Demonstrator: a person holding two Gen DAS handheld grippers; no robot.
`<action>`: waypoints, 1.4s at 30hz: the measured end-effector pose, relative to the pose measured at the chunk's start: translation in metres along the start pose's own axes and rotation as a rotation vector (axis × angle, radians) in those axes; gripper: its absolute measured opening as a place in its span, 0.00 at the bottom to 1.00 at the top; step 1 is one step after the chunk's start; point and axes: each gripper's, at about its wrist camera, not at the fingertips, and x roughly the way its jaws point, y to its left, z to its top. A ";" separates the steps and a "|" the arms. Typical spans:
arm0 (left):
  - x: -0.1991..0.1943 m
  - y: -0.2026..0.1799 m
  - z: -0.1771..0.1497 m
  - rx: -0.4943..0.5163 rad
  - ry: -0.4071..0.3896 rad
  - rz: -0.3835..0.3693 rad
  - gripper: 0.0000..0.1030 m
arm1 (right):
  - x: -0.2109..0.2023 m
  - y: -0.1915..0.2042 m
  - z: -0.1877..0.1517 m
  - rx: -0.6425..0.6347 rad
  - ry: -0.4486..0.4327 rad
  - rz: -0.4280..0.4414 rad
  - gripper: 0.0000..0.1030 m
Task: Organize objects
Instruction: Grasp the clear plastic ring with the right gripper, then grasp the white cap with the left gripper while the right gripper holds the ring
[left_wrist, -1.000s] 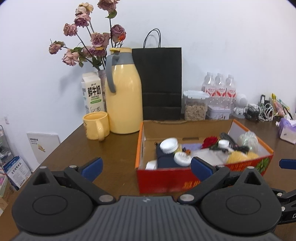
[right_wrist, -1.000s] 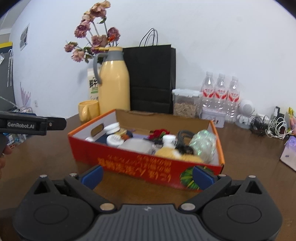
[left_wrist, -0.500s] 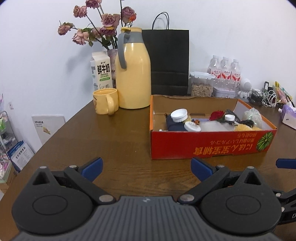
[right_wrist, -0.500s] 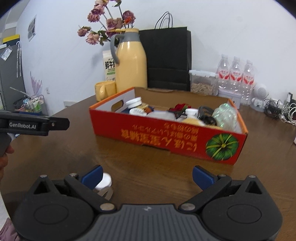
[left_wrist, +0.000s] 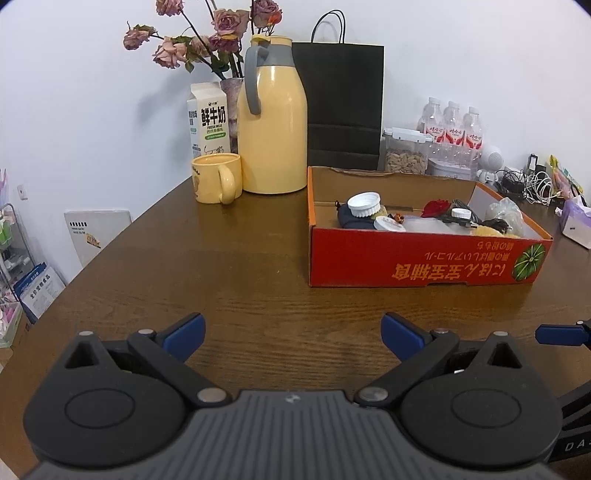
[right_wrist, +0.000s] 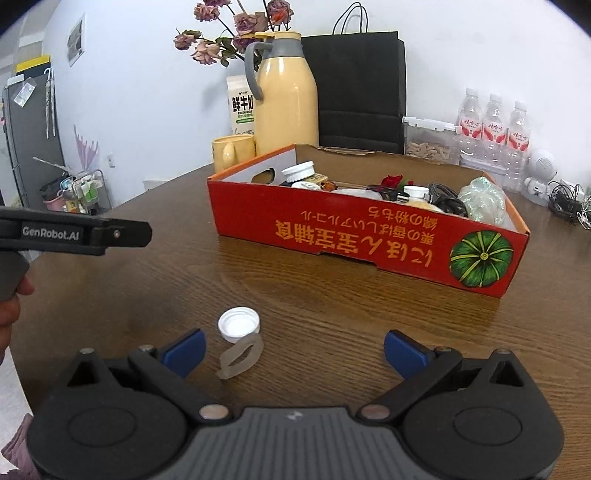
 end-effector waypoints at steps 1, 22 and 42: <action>0.000 0.001 -0.001 -0.003 0.002 0.001 1.00 | 0.001 0.002 0.000 -0.008 0.005 0.011 1.00; 0.001 -0.004 -0.009 -0.005 0.032 -0.029 1.00 | 0.000 0.015 -0.012 -0.045 0.001 0.050 0.03; 0.023 -0.059 -0.019 0.063 0.122 -0.116 1.00 | -0.035 -0.041 -0.008 0.057 -0.140 -0.045 0.03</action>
